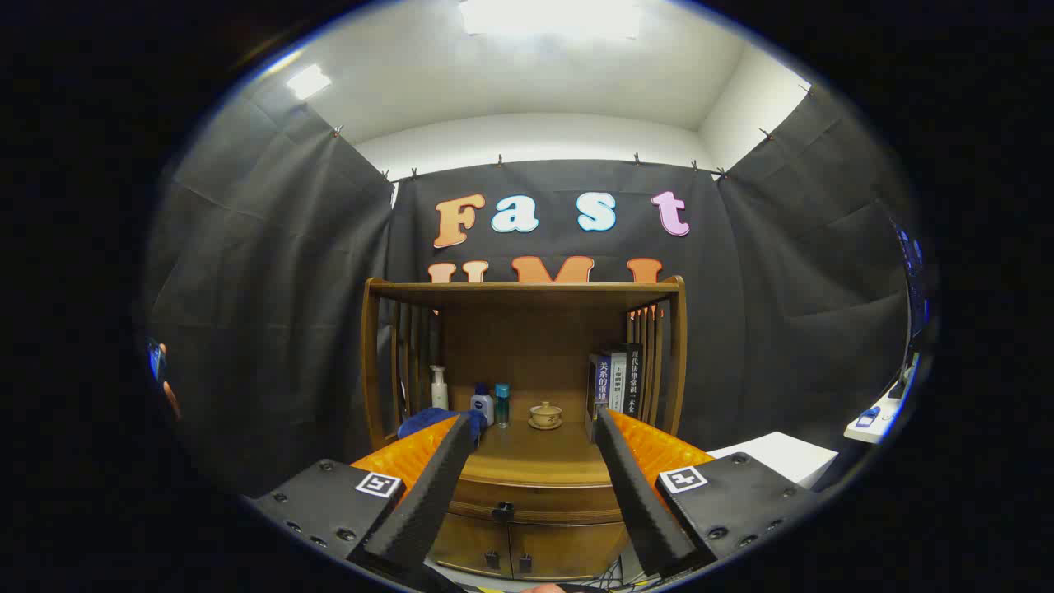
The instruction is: Pull open the drawer, take out the items inside it, and place them on the countertop above the cabinet.
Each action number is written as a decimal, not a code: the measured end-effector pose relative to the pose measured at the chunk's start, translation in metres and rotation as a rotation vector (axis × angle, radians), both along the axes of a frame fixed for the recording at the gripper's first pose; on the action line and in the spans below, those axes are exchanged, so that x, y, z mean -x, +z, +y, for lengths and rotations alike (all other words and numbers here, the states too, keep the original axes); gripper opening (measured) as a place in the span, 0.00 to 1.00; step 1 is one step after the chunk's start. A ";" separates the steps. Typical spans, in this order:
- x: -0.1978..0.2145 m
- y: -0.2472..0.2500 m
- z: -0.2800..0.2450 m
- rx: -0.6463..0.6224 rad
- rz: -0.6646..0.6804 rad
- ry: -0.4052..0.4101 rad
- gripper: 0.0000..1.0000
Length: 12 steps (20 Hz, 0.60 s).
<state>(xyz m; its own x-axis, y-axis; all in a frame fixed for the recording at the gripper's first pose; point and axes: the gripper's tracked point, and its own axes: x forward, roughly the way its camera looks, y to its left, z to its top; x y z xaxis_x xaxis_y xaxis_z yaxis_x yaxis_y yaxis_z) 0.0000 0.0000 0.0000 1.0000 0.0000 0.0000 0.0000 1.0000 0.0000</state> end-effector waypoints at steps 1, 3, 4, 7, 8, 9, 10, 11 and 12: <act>0.001 0.000 0.001 -0.001 -0.001 0.001 0.98; 0.000 0.000 0.000 0.001 -0.002 0.000 0.98; -0.001 -0.001 0.000 -0.001 0.001 -0.002 0.98; 0.000 -0.002 0.001 -0.006 0.005 0.002 0.98; 0.000 -0.002 0.000 -0.006 0.005 0.000 0.98; -0.001 -0.003 0.001 -0.005 0.007 0.002 0.98; -0.002 -0.004 0.001 -0.005 0.010 0.003 0.98; -0.002 -0.005 0.000 -0.007 0.014 0.002 0.98; -0.003 -0.006 -0.002 -0.009 0.015 0.001 0.98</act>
<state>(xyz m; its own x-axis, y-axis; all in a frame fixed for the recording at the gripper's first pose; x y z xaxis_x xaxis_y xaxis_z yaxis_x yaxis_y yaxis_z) 0.0026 -0.0018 -0.0060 0.9999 0.0007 -0.0147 -0.0005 1.0000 0.0093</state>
